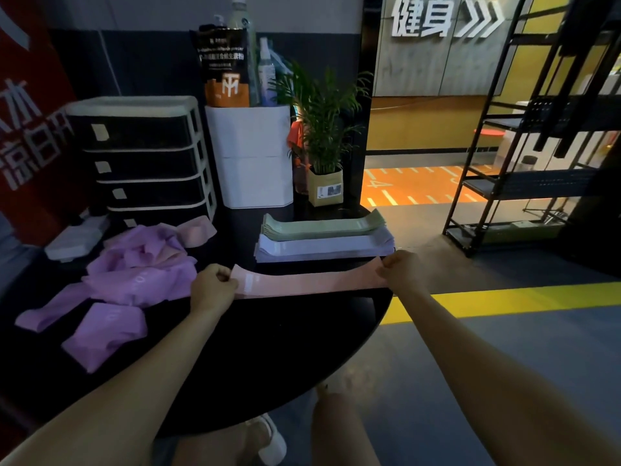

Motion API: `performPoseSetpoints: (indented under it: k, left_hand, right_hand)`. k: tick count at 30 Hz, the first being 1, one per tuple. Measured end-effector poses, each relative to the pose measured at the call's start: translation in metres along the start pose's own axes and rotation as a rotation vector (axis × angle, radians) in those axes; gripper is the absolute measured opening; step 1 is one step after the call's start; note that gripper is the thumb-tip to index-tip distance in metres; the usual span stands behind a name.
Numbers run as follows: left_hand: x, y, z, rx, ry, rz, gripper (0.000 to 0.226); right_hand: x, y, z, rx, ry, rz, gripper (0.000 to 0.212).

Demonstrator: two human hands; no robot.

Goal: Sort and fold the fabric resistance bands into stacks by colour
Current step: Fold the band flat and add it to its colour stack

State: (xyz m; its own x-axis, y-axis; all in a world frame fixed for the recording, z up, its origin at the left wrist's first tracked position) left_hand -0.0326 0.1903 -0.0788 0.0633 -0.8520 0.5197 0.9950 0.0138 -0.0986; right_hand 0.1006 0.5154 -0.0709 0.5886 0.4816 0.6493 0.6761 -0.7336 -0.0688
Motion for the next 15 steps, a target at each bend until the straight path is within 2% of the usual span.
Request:
performPoseSetpoints:
  k: [3,7,9,12,15]
  left_hand:
    - [-0.002,0.002,-0.003,-0.007,-0.001,-0.005,0.02]
    - [-0.001,0.003,-0.01,-0.026,0.026,0.008,0.018]
    - [-0.001,0.006,-0.011,-0.043,0.05,0.018,0.017]
    - [-0.001,0.008,-0.012,-0.084,0.074,0.04,0.015]
    - [-0.001,0.009,-0.014,-0.13,0.079,0.061,0.017]
  right_hand:
    - [-0.004,0.001,0.006,0.024,0.007,0.037,0.021]
    - [-0.006,0.004,0.009,0.063,0.024,0.079,0.0]
    - [-0.007,0.005,0.008,0.092,0.051,0.119,0.013]
    - [-0.008,0.012,-0.004,0.18,0.111,0.159,0.021]
    - [-0.026,0.024,-0.028,0.301,0.106,0.07,0.025]
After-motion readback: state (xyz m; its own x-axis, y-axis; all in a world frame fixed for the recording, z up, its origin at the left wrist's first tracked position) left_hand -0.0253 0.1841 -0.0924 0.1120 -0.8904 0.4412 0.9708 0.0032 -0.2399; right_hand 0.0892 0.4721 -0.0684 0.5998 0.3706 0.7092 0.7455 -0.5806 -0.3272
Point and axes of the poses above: each hand's wrist, its own y-axis away from the middle knuckle, its own x-axis out of the back of the hand, z = x × y, the point moved 5 cm from there along -y, towards the middle knuckle, and after that the axes turned 3 degrees about y, right-handed, at the moved point
